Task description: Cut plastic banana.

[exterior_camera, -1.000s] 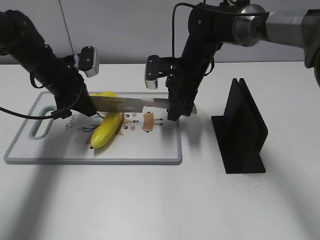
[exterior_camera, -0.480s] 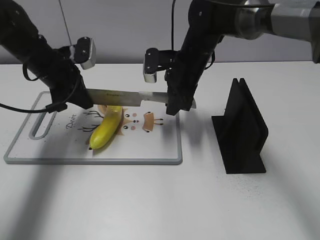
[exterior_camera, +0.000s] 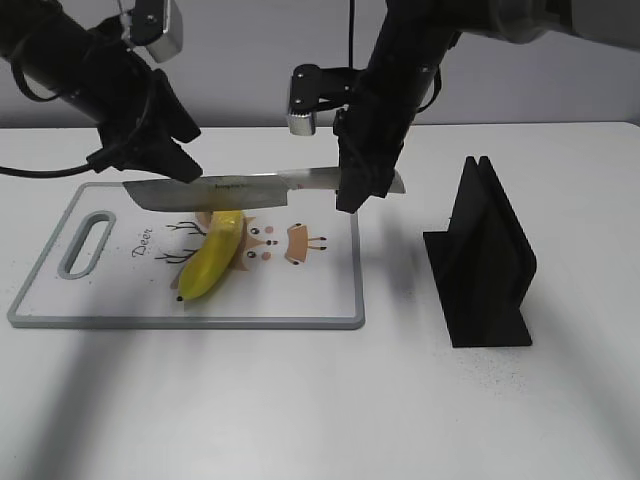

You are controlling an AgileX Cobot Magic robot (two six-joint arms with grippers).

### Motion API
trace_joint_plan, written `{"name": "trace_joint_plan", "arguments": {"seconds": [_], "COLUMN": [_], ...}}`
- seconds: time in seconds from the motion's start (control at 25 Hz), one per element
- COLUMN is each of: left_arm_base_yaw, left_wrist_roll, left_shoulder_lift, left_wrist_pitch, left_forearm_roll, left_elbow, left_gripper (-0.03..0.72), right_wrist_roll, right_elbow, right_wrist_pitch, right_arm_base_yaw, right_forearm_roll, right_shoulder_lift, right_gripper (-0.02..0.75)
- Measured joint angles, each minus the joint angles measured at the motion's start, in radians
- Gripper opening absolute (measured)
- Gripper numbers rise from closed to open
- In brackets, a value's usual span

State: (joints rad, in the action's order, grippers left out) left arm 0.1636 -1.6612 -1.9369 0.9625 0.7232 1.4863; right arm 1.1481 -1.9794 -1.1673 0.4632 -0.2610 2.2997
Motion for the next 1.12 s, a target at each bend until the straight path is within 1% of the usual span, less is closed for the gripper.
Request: {"name": "trace_joint_plan", "arguments": {"seconds": [0.08, 0.24, 0.32, 0.44, 0.56, 0.64, 0.8, 0.96, 1.12], "left_arm_base_yaw": [0.0, 0.0, 0.0, 0.0, 0.0, 0.0, 0.0, 0.0, 0.0], "left_wrist_roll": [0.0, 0.016, 0.065, 0.21, 0.381, 0.537, 0.799, 0.986, 1.179], "left_shoulder_lift": [0.026, 0.083, 0.113, 0.155, 0.195, 0.221, 0.264, 0.295, 0.312], "left_wrist_pitch": [0.001, 0.004, 0.004, 0.001, 0.001, 0.001, 0.042, 0.15, 0.244], "left_forearm_roll": [0.004, 0.01, 0.01, -0.004, -0.056, -0.106, -0.238, -0.36, -0.442], "left_elbow": [0.0, 0.0, 0.0, -0.001, -0.001, -0.001, -0.001, -0.001, -0.001], "left_gripper": [0.68, 0.679, 0.671, 0.653, 0.64, 0.634, 0.62, 0.601, 0.587], "right_wrist_roll": [-0.013, -0.053, -0.074, -0.105, -0.191, -0.256, -0.327, -0.423, -0.641], "right_elbow": [-0.001, -0.001, -0.001, -0.001, 0.0, 0.007, 0.046, 0.091, 0.099], "right_wrist_pitch": [-0.004, -0.014, -0.018, -0.021, -0.023, -0.024, -0.027, -0.033, -0.036], "right_arm_base_yaw": [0.0, 0.0, 0.0, 0.0, 0.0, 0.0, 0.0, 0.0, 0.0], "right_forearm_roll": [0.002, 0.003, 0.003, 0.003, 0.003, 0.003, 0.003, 0.003, 0.027], "right_shoulder_lift": [-0.011, -0.038, -0.056, -0.096, -0.139, -0.172, -0.245, -0.323, -0.375], "right_gripper": [0.181, 0.181, 0.181, 0.181, 0.181, 0.181, 0.181, 0.181, 0.181]}}
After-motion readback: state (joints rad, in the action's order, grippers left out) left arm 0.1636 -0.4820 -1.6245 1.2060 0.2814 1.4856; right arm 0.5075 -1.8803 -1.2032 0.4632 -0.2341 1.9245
